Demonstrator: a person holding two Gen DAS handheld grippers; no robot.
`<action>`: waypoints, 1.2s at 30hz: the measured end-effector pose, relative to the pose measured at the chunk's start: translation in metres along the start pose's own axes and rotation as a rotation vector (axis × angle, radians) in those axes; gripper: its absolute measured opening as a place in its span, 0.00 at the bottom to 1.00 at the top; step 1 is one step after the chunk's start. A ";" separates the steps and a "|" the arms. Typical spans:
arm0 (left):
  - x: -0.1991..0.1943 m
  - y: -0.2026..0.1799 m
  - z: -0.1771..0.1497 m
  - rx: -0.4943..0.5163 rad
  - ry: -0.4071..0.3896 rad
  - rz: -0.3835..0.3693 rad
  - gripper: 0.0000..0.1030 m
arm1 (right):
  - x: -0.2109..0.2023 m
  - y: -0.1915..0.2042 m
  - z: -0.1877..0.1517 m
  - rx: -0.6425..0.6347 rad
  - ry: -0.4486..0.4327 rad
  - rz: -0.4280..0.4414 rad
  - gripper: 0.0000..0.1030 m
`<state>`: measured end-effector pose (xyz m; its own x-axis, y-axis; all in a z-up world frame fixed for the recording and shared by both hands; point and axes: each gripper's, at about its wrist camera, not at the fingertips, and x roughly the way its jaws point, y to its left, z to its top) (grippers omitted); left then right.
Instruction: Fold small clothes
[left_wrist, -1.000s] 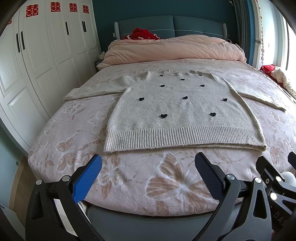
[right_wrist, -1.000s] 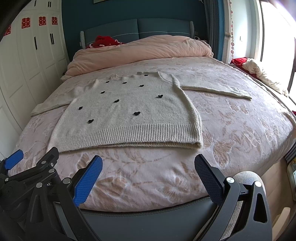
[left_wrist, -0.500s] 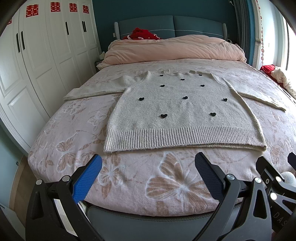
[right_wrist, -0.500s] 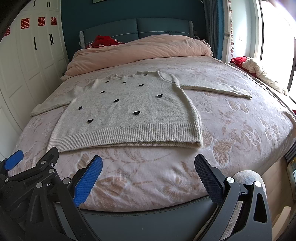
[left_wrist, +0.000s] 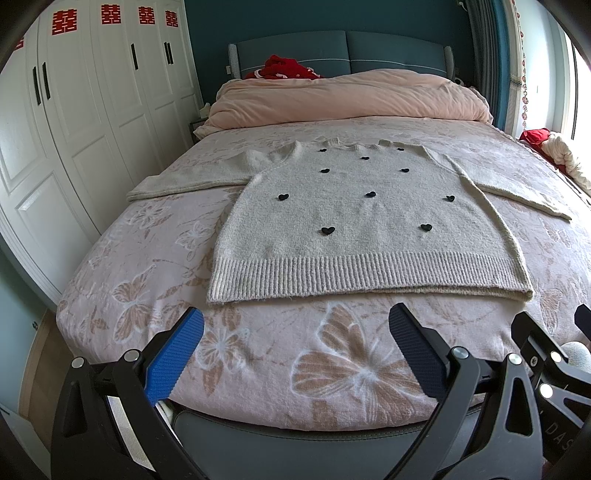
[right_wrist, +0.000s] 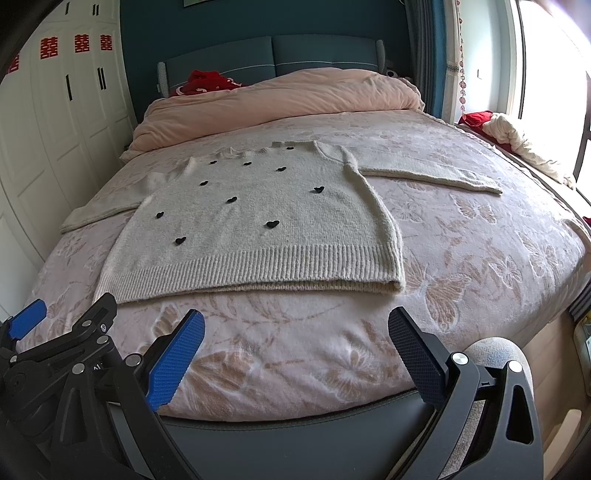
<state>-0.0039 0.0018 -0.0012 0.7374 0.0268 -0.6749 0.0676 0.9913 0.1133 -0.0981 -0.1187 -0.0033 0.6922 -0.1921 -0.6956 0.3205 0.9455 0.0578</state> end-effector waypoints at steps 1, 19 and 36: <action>0.000 0.000 0.000 0.000 0.000 0.000 0.95 | 0.000 0.000 0.000 0.000 0.000 0.000 0.95; -0.001 0.002 0.000 -0.001 0.000 0.001 0.95 | 0.001 -0.001 -0.001 0.002 0.002 0.002 0.95; 0.012 0.014 -0.004 -0.003 0.023 -0.024 0.95 | 0.024 -0.025 -0.004 0.012 0.051 0.057 0.95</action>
<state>0.0029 0.0164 -0.0106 0.7197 0.0058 -0.6943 0.0834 0.9920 0.0948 -0.0918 -0.1456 -0.0241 0.6761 -0.1241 -0.7263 0.2893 0.9513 0.1068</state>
